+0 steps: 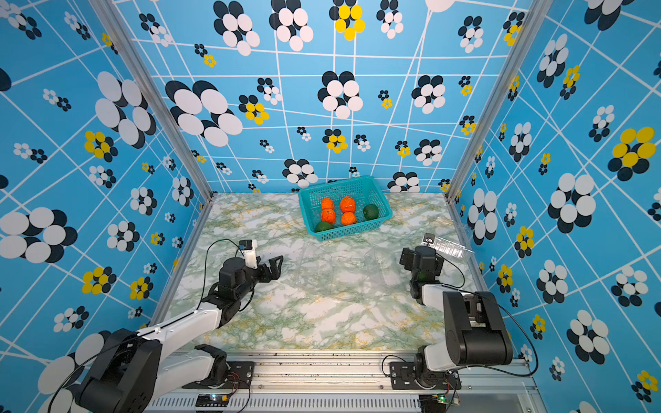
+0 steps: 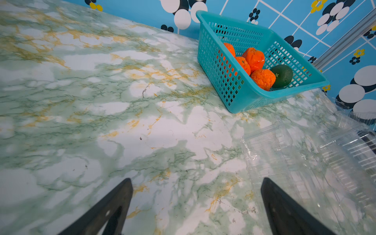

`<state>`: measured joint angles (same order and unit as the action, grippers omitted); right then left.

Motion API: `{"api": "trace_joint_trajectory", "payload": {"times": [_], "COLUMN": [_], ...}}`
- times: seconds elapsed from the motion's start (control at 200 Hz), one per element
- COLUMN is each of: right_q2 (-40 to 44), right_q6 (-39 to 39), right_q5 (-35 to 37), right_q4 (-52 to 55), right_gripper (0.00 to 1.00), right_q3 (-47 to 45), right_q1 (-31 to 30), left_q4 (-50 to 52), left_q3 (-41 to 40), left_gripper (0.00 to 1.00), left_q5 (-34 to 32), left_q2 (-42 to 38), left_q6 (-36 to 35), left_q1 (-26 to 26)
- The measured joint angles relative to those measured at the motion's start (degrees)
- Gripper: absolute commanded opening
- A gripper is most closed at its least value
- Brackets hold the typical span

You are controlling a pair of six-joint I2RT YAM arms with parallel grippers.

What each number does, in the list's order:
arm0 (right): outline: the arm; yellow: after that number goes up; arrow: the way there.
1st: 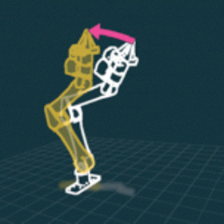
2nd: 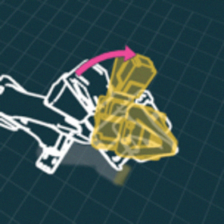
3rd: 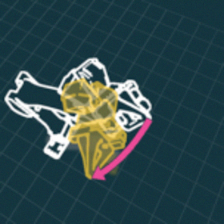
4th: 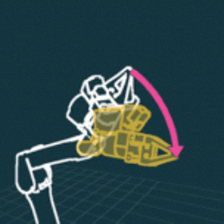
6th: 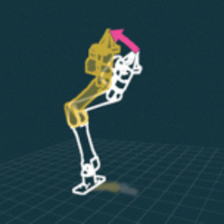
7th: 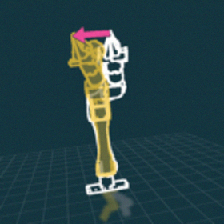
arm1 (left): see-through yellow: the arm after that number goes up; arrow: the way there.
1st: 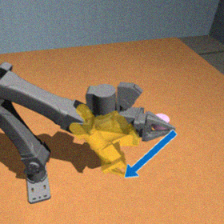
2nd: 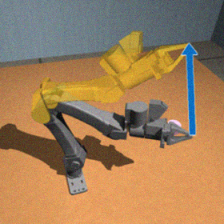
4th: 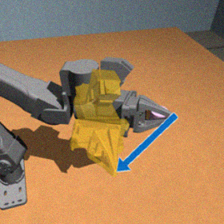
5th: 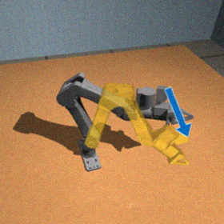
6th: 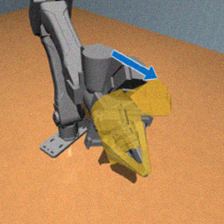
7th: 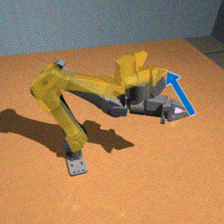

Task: Take oranges out of containers
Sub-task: Reset both arms

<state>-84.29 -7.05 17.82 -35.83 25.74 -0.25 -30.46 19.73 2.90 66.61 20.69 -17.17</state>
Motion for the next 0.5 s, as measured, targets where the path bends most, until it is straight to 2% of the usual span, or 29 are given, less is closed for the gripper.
{"api": "trace_joint_trajectory", "payload": {"times": [0.1,0.31,0.5], "right_q2": [0.0,-1.6,-2.1], "right_q6": [0.9,2.1,2.4], "right_q5": [-1.6,-3.8,-4.7], "right_q4": [-2.6,-8.6,-9.9], "right_gripper": [0.99,0.99,0.99], "right_q3": [0.0,-2.6,-3.3], "right_q1": [0.0,0.0,0.0], "left_q4": [-0.7,-3.9,-4.1], "left_q3": [1.2,6.1,6.1], "left_gripper": [1.0,1.0,0.99], "left_q5": [0.8,1.9,2.2], "left_q2": [1.0,8.1,7.5], "left_q6": [-0.4,-0.4,-1.6], "left_q1": [3.7,12.0,15.9]}}
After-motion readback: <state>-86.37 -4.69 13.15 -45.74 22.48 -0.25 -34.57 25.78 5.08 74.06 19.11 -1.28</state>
